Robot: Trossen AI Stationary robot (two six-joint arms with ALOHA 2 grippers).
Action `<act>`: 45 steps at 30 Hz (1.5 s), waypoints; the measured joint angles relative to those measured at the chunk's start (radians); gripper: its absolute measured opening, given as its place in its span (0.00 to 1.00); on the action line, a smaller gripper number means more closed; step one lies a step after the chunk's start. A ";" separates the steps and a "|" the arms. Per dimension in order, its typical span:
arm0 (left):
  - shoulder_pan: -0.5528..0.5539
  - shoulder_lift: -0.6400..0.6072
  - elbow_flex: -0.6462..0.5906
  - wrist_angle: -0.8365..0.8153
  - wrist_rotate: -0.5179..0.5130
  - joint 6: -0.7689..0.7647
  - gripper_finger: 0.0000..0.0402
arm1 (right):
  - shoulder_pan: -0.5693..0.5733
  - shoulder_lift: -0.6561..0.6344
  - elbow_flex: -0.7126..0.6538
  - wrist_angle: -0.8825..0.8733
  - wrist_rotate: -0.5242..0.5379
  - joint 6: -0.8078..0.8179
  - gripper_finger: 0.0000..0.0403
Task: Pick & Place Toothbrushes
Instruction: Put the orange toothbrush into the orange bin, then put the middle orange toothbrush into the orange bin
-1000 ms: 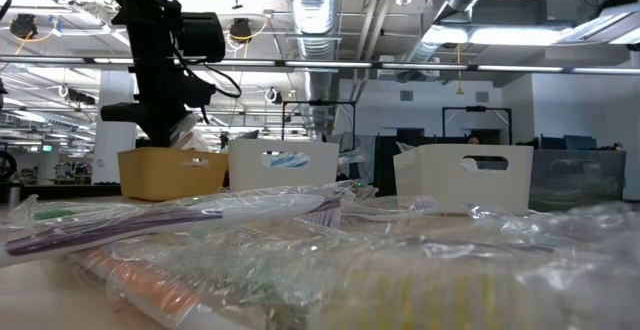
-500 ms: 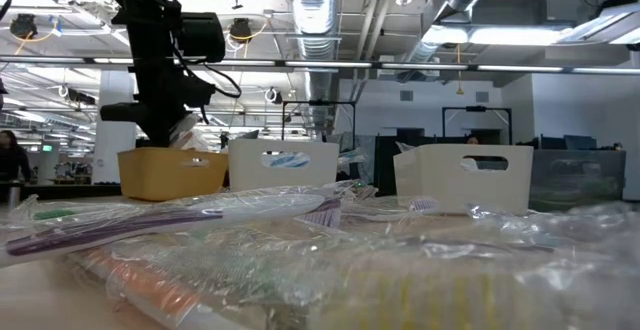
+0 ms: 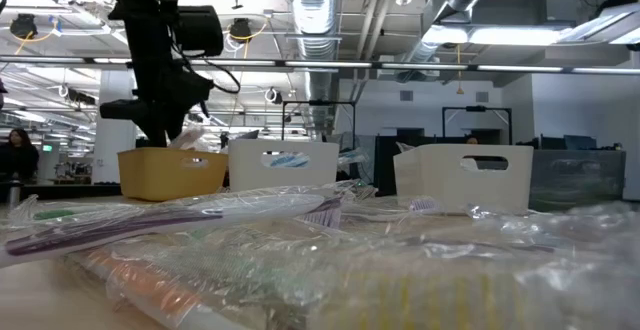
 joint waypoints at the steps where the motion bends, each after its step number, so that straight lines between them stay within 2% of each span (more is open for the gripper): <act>1: -0.008 -0.013 0.000 -0.001 0.003 0.001 0.35 | 0.000 0.000 0.000 0.000 0.000 0.000 0.58; 13: -0.022 -0.173 0.001 -0.009 0.004 0.000 0.34 | 0.000 0.000 0.000 0.000 -0.002 0.001 0.58; 20: -0.088 -0.247 0.000 -0.004 0.022 -0.081 0.34 | 0.004 0.000 0.000 0.000 -0.005 0.003 0.58; 24: -0.162 -0.274 0.000 0.028 0.051 -0.251 0.34 | 0.004 0.000 0.000 0.000 -0.005 0.009 0.58; 26: -0.198 -0.281 0.000 0.071 0.145 -0.417 0.34 | 0.002 0.000 0.000 0.000 -0.005 0.042 0.58; 29: -0.250 -0.281 0.000 0.177 0.340 -0.731 0.34 | -0.004 0.000 0.000 0.021 -0.005 0.154 0.58; 31: -0.280 -0.281 0.000 0.250 0.429 -0.858 0.34 | -0.011 0.000 0.000 0.054 -0.005 0.212 0.58; 36: -0.366 -0.281 -0.006 0.385 0.486 -0.910 0.34 | -0.040 0.000 0.000 0.220 -0.006 0.247 0.58; 39: -0.432 -0.280 -0.037 0.447 0.491 -0.911 0.34 | -0.060 -0.001 0.000 0.294 -0.021 0.157 0.58; 45: -0.596 -0.280 -0.155 0.660 0.492 -0.979 0.34 | -0.121 -0.001 0.000 0.316 -0.226 0.116 0.58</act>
